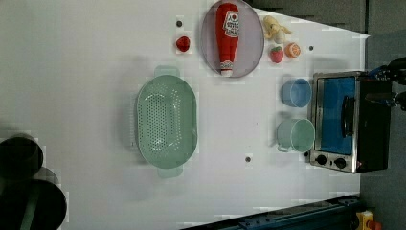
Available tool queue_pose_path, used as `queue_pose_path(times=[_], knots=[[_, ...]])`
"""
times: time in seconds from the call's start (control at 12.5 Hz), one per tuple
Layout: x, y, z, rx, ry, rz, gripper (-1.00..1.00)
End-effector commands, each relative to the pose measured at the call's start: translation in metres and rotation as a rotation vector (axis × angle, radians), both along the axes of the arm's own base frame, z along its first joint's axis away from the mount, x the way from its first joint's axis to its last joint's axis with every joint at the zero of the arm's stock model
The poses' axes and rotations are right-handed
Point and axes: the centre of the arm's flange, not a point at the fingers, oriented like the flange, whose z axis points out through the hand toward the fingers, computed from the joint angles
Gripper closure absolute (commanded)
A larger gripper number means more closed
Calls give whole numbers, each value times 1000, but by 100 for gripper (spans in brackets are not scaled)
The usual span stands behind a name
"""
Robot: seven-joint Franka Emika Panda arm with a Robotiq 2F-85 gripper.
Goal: Drag strainer left to right.
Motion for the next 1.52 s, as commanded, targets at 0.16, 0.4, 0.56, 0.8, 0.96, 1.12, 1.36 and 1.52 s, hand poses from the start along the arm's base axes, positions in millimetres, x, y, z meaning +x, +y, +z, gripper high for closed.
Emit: queue_pose_path(times=[0.16, 0.4, 0.56, 0.8, 0.96, 1.12, 1.36, 1.52], knots=[[-144, -35, 75, 11, -10, -45, -82], [-141, -18, 70, 14, -3, -15, -100], [-134, 25, 59, 28, 7, 55, -100], [-117, 106, 28, -9, 16, 115, -100], [-108, 164, -2, -32, 19, 104, -100], [-99, 218, -39, -29, 11, 36, -100], [-91, 283, -104, 10, 33, -139, -100], [-87, 313, -149, 40, 63, -274, -100]])
